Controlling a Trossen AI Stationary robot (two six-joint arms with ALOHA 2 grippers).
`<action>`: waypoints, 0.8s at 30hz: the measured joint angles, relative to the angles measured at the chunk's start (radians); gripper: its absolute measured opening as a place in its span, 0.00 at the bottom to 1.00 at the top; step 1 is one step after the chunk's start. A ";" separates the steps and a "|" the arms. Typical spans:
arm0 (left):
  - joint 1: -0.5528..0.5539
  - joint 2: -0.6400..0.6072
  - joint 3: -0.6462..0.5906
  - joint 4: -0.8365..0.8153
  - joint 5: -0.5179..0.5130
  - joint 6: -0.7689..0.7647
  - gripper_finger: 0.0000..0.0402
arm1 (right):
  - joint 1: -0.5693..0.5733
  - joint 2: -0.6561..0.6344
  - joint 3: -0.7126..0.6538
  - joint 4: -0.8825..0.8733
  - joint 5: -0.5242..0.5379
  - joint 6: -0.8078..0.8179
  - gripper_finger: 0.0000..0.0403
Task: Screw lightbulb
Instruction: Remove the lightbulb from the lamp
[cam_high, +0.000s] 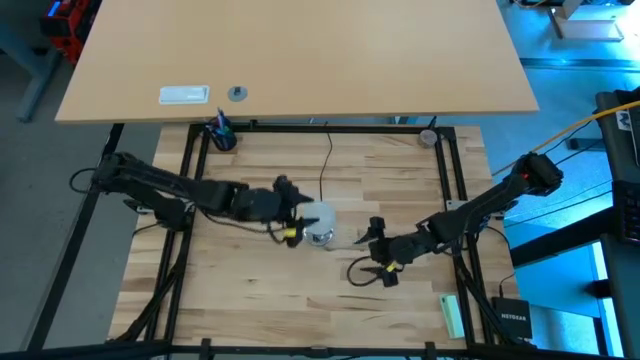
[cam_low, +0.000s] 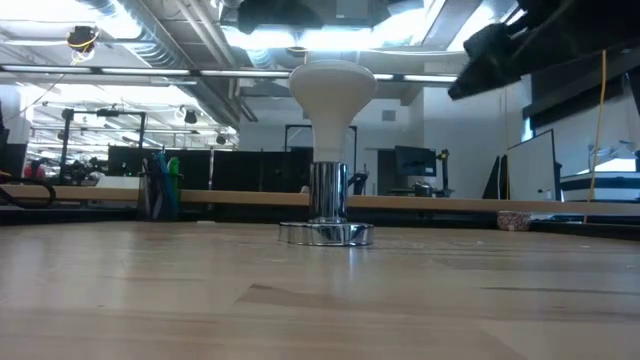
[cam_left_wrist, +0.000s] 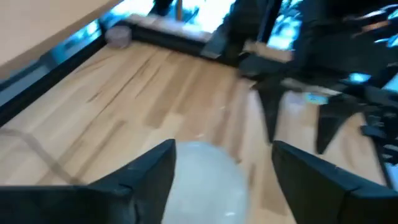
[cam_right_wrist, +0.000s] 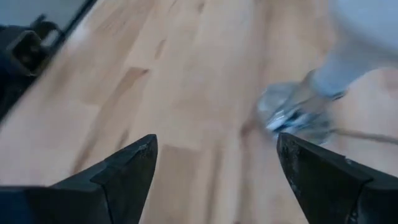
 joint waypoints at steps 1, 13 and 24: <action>0.022 0.000 0.022 -0.045 0.010 -0.012 0.66 | -0.007 -0.013 -0.019 0.028 0.027 -0.030 0.82; 0.144 0.000 0.186 -0.193 0.142 0.042 0.81 | -0.267 -0.014 -0.365 0.718 0.057 -0.005 0.82; 0.109 -0.006 0.193 -0.184 0.142 0.033 0.81 | -0.286 -0.014 -0.366 0.719 0.056 0.068 0.82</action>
